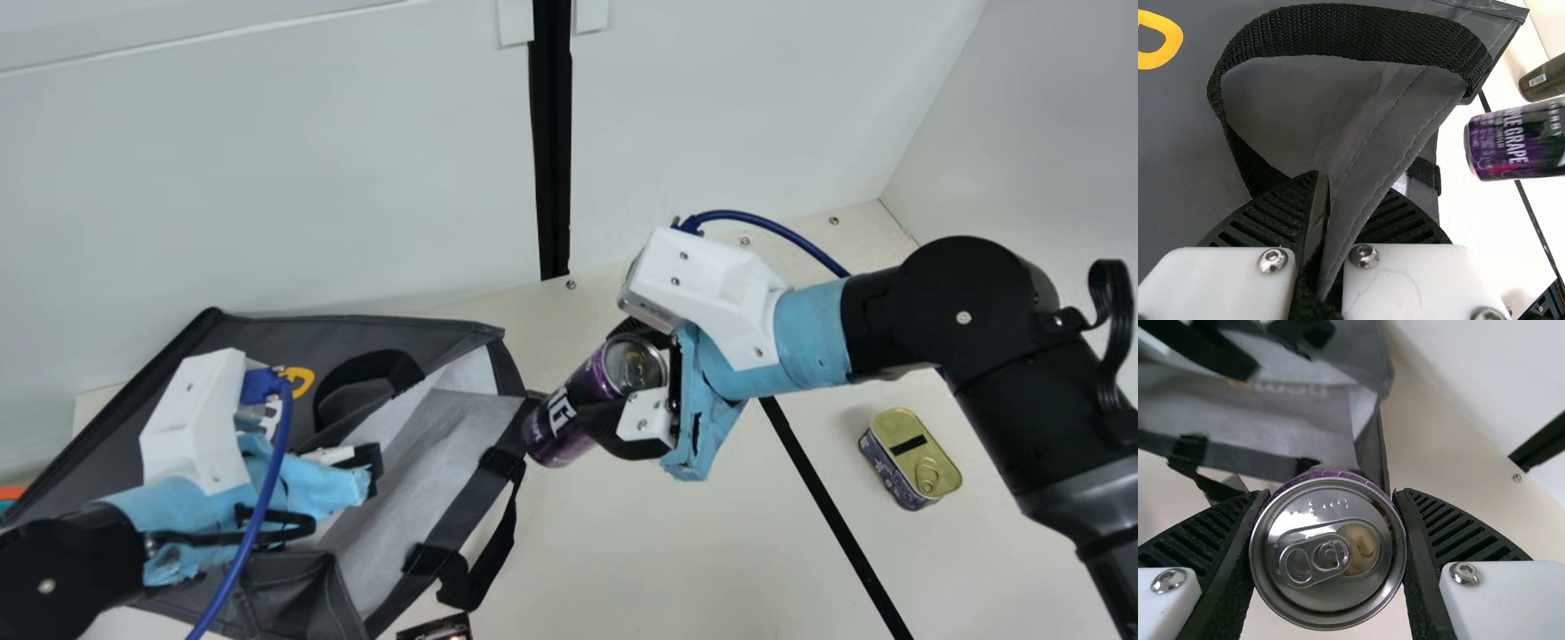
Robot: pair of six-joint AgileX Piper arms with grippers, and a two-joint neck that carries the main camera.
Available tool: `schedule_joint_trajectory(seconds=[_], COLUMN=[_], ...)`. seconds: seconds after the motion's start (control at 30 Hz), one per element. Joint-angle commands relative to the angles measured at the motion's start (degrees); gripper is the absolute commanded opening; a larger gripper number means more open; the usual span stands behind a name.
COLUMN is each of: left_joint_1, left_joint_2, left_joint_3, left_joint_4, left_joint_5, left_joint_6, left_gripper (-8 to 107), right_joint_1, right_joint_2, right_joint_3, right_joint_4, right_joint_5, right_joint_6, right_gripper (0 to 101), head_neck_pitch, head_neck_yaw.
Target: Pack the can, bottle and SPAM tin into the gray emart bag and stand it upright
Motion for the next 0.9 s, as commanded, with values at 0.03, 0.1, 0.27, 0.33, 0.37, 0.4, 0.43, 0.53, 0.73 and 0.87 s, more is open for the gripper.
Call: schedule_joint_trajectory(seconds=[0.03,0.1,0.27,0.33,0.37,0.4,0.43,0.53,0.73,0.87], left_joint_1=[0.0,0.0,0.0,0.0,0.0,0.0,0.0,0.0,0.0,0.0], left_joint_2=[0.0,0.0,0.0,0.0,0.0,0.0,0.0,0.0,0.0,0.0], left_joint_3=[0.0,0.0,0.0,0.0,0.0,0.0,0.0,0.0,0.0,0.0], left_joint_4=[0.0,0.0,0.0,0.0,0.0,0.0,0.0,0.0,0.0,0.0], left_joint_5=[0.0,0.0,0.0,0.0,0.0,0.0,0.0,0.0,0.0,0.0], left_joint_6=[0.0,0.0,0.0,0.0,0.0,0.0,0.0,0.0,0.0,0.0], left_gripper=[-8,-8,-8,-8,-8,-8,-8,-8,-8,-8], right_joint_1=[0.8,1.1,1.2,1.2,1.2,1.3,1.3,1.5,1.7,1.7], right_joint_2=[-0.2,-0.3,-0.4,-0.4,-0.4,-0.4,-0.4,-0.4,-0.1,0.1], right_joint_3=[-1.0,-1.7,-3.0,-3.3,-3.3,-3.3,-3.3,-3.2,-2.6,-2.1], right_joint_4=[0.8,1.2,2.6,3.0,3.3,3.5,3.7,4.3,5.0,5.2], right_joint_5=[-0.1,-0.1,-0.1,-0.1,-0.1,-0.1,-0.1,-0.1,-0.1,-0.1], right_joint_6=[1.3,2.1,3.8,4.3,4.6,4.8,5.0,5.4,5.7,5.7], right_gripper=[0,0,0,0,0,0,0,0,0,0], head_neck_pitch=[-1.3,-1.3,-1.3,-1.3,-1.3,-1.3,-1.3,-1.3,-1.3,-1.3], head_neck_yaw=[-0.1,-0.1,-0.1,-0.1,-0.1,-0.1,-0.1,-0.1,-0.1,-0.1])
